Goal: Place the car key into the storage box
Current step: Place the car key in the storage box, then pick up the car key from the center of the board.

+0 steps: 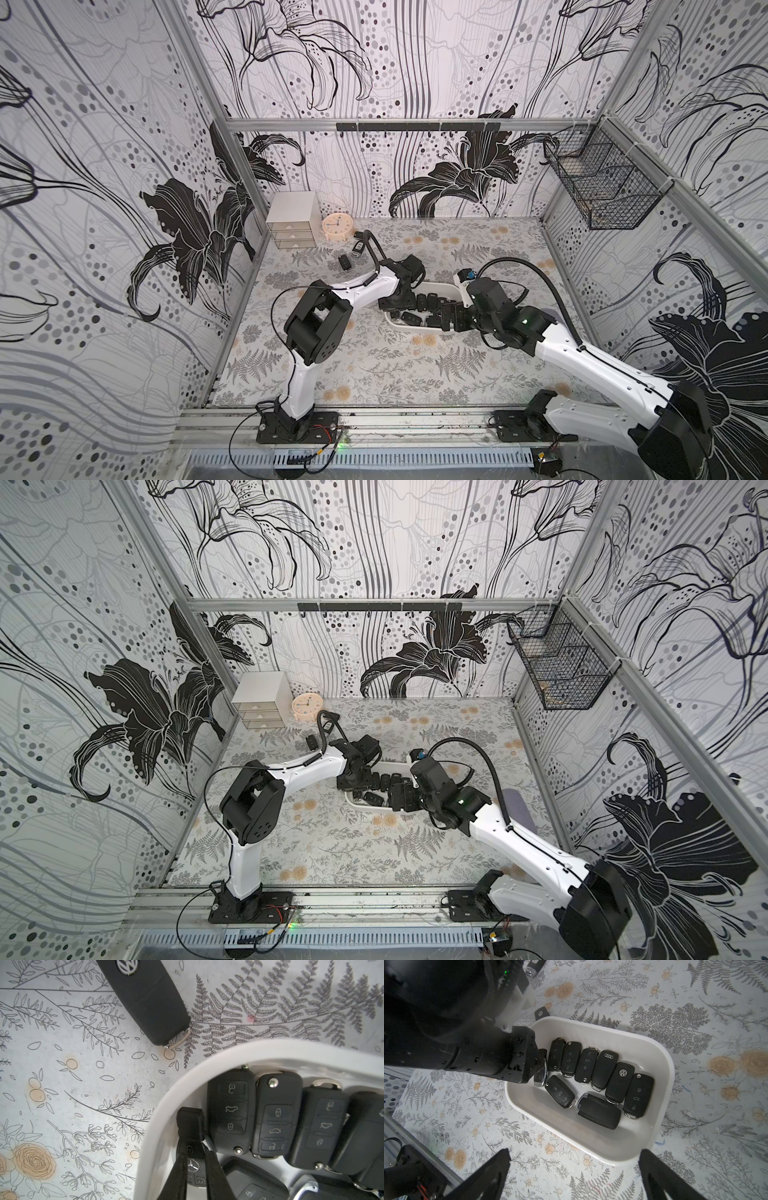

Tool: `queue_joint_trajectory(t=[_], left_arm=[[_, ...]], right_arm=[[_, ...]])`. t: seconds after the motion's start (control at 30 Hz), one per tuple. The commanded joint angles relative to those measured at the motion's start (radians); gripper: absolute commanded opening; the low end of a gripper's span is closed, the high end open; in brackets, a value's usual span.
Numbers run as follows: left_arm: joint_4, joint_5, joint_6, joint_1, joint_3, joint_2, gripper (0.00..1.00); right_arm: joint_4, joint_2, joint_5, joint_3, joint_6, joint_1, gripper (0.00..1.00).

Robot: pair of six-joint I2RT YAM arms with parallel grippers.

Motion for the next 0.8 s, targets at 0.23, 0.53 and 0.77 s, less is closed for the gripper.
queue_joint_trajectory(t=[0.23,0.53,0.77], left_arm=[[-0.018,-0.015,0.021,0.021,0.076,-0.112,0.31],[-0.011,-0.023,0.049,0.067,0.097,-0.164,0.40],[0.020,-0.021,0.056,0.129,0.084,-0.191,0.62]], right_arm=[[0.006,0.016,-0.005,0.058,-0.023,0.005,1.00],[0.007,0.020,0.002,0.072,-0.024,0.004,1.00],[0.017,0.022,0.001,0.084,-0.016,0.005,1.00]])
